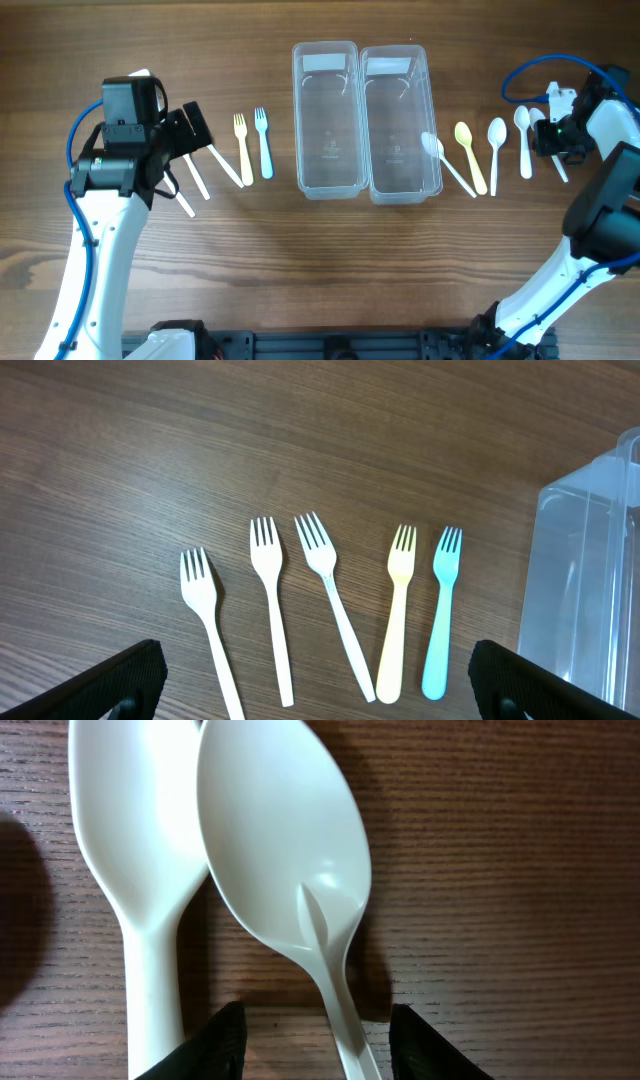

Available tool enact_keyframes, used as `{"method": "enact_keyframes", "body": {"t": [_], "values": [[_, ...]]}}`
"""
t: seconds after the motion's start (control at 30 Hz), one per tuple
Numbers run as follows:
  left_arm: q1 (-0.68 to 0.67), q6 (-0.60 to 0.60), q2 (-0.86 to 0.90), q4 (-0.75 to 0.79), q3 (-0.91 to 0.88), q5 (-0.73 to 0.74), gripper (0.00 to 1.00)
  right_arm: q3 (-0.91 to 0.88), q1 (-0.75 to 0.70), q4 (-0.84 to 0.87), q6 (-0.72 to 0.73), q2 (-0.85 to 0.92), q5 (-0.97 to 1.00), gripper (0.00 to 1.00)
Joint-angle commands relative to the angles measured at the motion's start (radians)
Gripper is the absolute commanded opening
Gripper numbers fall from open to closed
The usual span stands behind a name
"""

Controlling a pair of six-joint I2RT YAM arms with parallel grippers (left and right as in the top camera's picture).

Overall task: Pack container
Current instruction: 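Carry the white spoon into the right container and release it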

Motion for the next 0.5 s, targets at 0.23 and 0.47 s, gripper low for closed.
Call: {"method": "enact_keyframes", "body": {"t": [0.23, 0.47], "values": [[0.007, 0.013, 0.004, 0.002, 0.022, 0.002, 1.00, 0.011, 0.004, 0.034, 0.177, 0.045, 0.015, 0.09], [0.007, 0.013, 0.004, 0.002, 0.022, 0.002, 1.00, 0.014, 0.004, -0.032, 0.298, 0.012, 0.015, 0.04]]}}
